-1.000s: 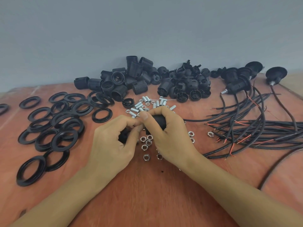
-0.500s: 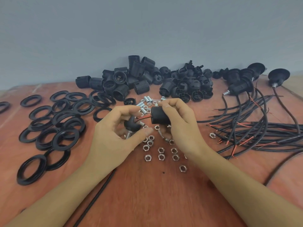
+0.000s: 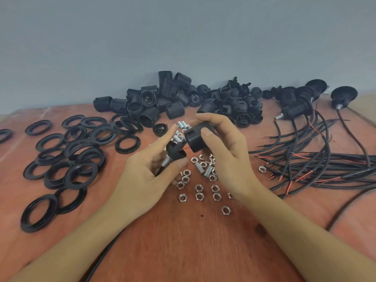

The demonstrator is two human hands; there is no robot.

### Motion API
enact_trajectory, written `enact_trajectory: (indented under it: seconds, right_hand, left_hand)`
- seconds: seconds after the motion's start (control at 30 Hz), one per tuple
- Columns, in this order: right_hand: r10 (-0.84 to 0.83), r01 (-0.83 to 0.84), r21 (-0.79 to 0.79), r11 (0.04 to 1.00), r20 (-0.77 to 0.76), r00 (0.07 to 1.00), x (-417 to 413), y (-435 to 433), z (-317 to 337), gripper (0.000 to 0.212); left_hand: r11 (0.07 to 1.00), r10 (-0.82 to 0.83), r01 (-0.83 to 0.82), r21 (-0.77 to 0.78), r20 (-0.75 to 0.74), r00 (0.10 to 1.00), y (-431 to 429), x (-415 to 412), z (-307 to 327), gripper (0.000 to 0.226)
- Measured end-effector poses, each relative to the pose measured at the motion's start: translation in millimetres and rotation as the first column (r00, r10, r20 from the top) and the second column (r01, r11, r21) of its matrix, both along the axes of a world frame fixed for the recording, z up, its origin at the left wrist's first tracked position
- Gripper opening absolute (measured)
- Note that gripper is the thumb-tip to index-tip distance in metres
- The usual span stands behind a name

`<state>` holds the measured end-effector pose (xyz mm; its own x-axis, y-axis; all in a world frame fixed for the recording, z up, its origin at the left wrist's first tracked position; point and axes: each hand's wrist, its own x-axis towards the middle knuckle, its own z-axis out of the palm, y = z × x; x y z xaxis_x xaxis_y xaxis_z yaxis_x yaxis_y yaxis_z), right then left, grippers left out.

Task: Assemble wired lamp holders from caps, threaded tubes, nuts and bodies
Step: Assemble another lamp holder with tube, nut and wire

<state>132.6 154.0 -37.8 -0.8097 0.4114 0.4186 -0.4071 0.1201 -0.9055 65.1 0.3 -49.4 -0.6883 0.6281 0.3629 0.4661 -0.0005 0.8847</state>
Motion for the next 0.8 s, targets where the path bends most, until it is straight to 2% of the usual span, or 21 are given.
enact_trajectory:
  seconds: [0.13,0.23,0.3,0.63,0.7,0.8]
  right_hand:
    - [0.015,-0.013,0.112,0.994,-0.011,1.000,1.9,-2.2,0.9,0.034]
    - [0.001,0.004,0.159,0.987,-0.032,0.999,1.7,-1.7,0.9,0.038]
    - [0.007,-0.002,0.176,0.984,-0.033,0.999,1.1,-0.4,0.0,0.040]
    - [0.051,-0.053,0.262,0.964,0.013,0.999,-0.4,0.4,-3.6,0.037]
    - [0.047,-0.055,0.262,0.964,0.034,0.998,-1.0,1.8,-3.1,0.034]
    - [0.103,-0.112,0.114,0.987,0.081,0.991,-1.8,5.9,0.9,0.026]
  left_hand:
    - [0.997,-0.056,0.057,-0.054,0.025,0.998,-1.0,-2.2,-1.2,0.060]
    - [0.992,-0.097,0.094,-0.084,-0.022,0.995,-1.3,-4.0,-1.3,0.051]
    - [0.988,-0.115,0.109,-0.110,-0.054,0.992,-1.6,-4.5,-2.2,0.054]
    - [0.978,-0.095,0.056,-0.202,-0.189,0.977,-2.7,-2.7,-0.2,0.061]
    - [0.980,-0.099,0.073,-0.187,-0.134,0.986,-2.2,-2.0,0.9,0.063]
    - [0.993,-0.061,0.063,-0.102,0.020,0.998,-1.2,-2.4,3.4,0.050]
